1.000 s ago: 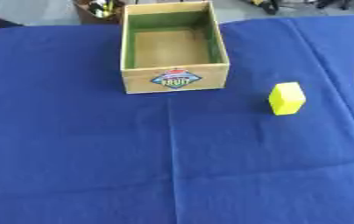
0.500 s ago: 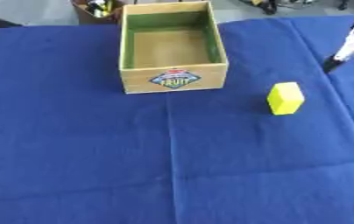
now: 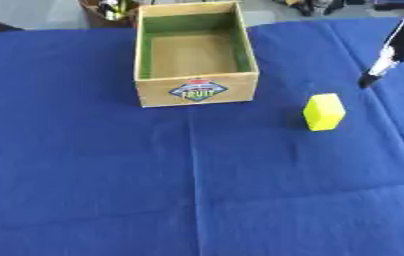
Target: Pick up objects on the table and place them in the box.
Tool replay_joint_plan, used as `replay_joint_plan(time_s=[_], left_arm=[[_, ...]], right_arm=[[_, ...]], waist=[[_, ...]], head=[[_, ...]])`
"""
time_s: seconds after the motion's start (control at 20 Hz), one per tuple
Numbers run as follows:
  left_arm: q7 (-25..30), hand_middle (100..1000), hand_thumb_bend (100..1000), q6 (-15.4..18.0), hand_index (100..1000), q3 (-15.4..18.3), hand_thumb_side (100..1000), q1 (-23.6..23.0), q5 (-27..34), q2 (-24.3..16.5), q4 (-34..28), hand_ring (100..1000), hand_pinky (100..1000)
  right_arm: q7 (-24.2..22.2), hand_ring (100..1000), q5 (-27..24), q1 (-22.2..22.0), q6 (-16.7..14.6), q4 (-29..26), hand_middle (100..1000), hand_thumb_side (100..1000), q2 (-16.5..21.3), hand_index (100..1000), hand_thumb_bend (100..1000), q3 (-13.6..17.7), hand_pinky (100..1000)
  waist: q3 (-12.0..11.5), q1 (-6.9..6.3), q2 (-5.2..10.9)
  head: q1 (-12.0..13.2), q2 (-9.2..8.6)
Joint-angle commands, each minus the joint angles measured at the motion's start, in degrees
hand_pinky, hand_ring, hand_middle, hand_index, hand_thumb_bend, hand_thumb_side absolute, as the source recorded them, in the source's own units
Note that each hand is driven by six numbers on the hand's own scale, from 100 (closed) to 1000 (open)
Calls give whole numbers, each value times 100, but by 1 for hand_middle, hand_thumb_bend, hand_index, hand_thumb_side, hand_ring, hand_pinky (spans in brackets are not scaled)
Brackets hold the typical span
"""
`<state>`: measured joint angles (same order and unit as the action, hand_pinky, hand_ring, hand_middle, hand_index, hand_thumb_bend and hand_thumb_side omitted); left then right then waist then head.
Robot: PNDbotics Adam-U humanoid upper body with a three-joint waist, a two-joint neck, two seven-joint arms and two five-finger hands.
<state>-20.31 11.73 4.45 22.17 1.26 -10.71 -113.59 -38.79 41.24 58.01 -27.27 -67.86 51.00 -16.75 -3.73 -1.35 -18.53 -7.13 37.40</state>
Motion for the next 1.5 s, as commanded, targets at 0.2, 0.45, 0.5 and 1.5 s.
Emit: replay_joint_plan(time_s=[0.2,0.45,0.5,1.5], left_arm=[[22,553,143,3,704,-19,1000,69,23,-27,-100,573,412],[24,554,141,-3,703,-20,1000,75,23,-14,-100,574,412],[26,554,141,-4,703,-21,1000,76,22,-12,-100,574,412],[39,554,139,-8,701,-27,1000,76,23,3,-100,577,411]], right_arm=[[-444,914,75,85,-392,329,829,477,-106,974,895,0,873],[-416,909,120,-37,-386,365,817,475,-164,964,884,-25,870],[-392,909,143,-58,-371,349,817,476,-173,962,883,-36,870],[-56,908,507,-495,131,-77,815,491,-102,950,863,-218,868]], waist=[[-18,-13,86],[-5,-14,75],[-2,-15,73],[21,-25,37]], head=[[-13,-48],[-8,-82],[-10,-92],[-1,-241]])
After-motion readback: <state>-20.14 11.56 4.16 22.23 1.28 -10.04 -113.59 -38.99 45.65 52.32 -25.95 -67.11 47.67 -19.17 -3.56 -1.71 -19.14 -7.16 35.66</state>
